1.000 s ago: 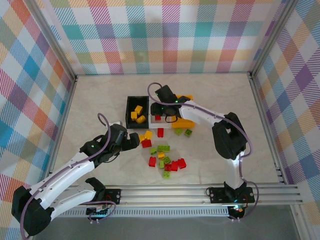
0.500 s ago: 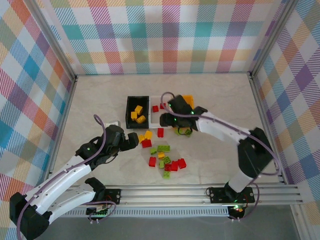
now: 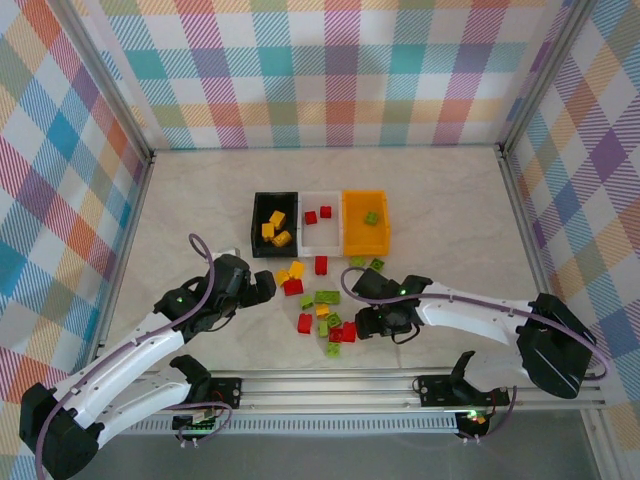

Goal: Sort the legos into containers by color

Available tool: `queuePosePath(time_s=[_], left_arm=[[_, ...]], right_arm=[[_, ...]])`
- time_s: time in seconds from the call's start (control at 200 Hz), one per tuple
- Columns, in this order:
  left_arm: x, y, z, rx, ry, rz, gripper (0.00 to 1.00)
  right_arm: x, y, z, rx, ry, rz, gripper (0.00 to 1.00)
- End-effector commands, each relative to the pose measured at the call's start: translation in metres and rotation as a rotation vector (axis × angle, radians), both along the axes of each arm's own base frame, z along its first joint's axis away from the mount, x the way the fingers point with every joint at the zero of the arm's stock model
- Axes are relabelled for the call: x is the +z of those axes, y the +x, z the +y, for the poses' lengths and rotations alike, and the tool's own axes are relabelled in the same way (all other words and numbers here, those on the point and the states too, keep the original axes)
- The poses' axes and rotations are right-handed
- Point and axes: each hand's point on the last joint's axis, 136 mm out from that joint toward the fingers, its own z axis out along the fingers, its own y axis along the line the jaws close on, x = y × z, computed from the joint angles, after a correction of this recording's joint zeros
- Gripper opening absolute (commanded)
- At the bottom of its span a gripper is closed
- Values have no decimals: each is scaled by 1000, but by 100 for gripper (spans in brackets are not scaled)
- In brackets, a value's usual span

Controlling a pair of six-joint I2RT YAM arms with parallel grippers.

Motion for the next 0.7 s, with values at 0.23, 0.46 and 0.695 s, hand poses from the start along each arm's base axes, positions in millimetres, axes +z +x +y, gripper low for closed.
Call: queuePosePath(time_s=[0.23, 0.46, 0.695], left_arm=[[-5, -3, 6, 21, 18, 15, 100], [-6, -3, 6, 21, 19, 15, 100], [0, -1, 4, 28, -8, -1, 100]], right_arm=[[-17, 26, -27, -144, -130, -47, 62], [13, 55, -28, -142, -63, -131, 62], [26, 68, 6, -80, 72, -159, 71]])
